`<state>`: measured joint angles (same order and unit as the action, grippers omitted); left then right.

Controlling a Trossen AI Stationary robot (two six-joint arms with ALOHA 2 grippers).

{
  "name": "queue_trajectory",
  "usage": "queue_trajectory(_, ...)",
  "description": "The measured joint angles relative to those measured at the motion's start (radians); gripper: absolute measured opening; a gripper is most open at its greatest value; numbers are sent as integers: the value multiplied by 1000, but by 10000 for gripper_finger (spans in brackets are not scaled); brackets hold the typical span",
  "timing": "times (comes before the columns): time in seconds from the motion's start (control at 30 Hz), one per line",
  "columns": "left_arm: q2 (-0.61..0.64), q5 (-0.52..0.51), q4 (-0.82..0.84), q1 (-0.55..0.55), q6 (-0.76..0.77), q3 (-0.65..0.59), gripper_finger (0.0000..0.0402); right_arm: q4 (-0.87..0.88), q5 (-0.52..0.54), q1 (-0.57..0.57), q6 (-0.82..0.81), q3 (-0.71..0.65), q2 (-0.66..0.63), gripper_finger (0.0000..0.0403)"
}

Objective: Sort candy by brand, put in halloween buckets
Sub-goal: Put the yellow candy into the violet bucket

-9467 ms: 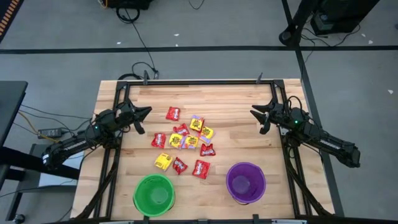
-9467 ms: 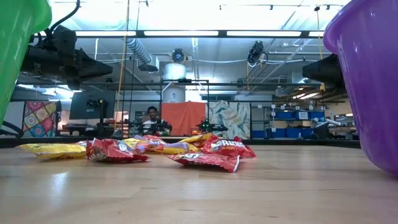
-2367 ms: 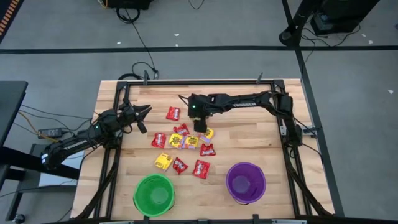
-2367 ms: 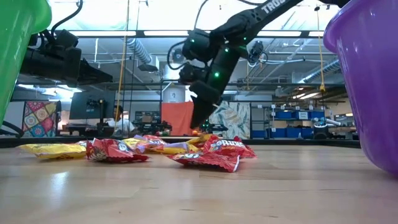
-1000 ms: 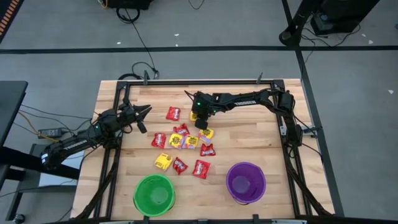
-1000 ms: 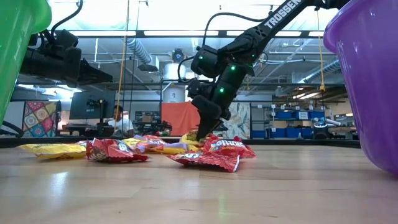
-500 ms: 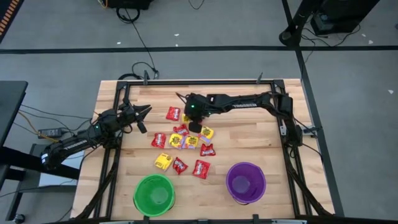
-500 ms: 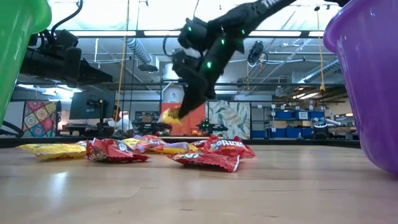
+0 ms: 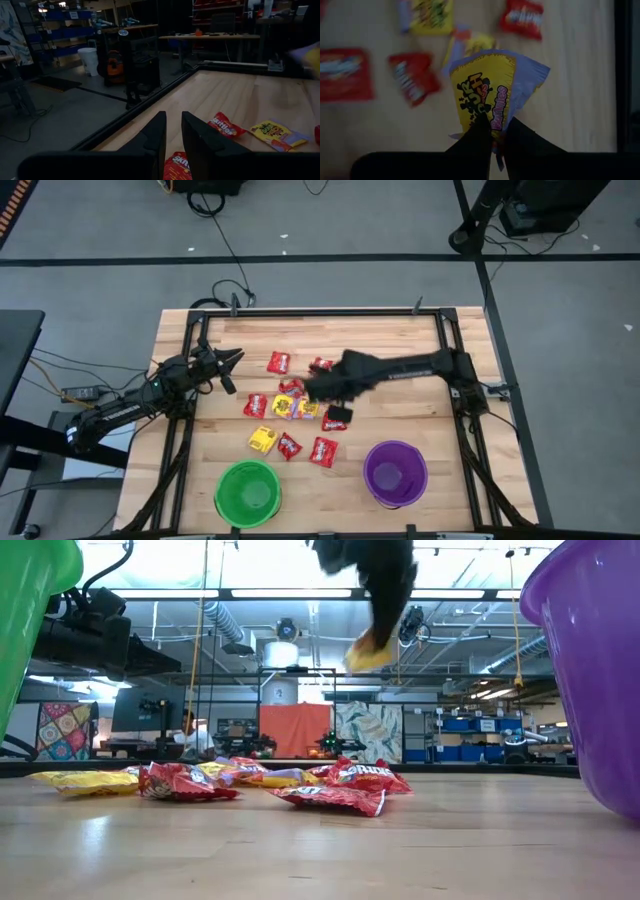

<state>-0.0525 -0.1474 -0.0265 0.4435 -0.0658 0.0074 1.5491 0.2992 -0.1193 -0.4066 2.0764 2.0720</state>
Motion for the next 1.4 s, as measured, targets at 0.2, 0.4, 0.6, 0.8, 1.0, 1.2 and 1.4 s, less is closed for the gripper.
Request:
queue_trajectory(0.2, 0, 0, 0, 0, 19, 0, 67, 16, -52, -159, -243, 96, -31, 44)
queue_trajectory(0.4, -2, 0, 1, 0, 41, 0, 67, 23, 21, -291, -483, 101, -55, 44)
queue_trajectory(0.6, -10, 2, 1, 0, 71, 0, 67, 23, -23, -358, -663, 80, -57, 43)
queue_trajectory(0.8, -13, 2, 3, 0, 75, 0, 67, 23, -197, -418, -810, 38, -57, 43)
queue_trajectory(1.0, -13, 2, 3, 0, 77, 0, 67, 22, -309, -477, -948, 37, -78, 42)
queue_trajectory(1.2, -13, 2, 3, 0, 77, 0, 67, 23, -242, -532, -1115, -23, -161, 40)
queue_trajectory(1.4, -13, 2, 3, 0, 77, 0, 67, 23, -339, -555, -1247, -237, -243, 37)
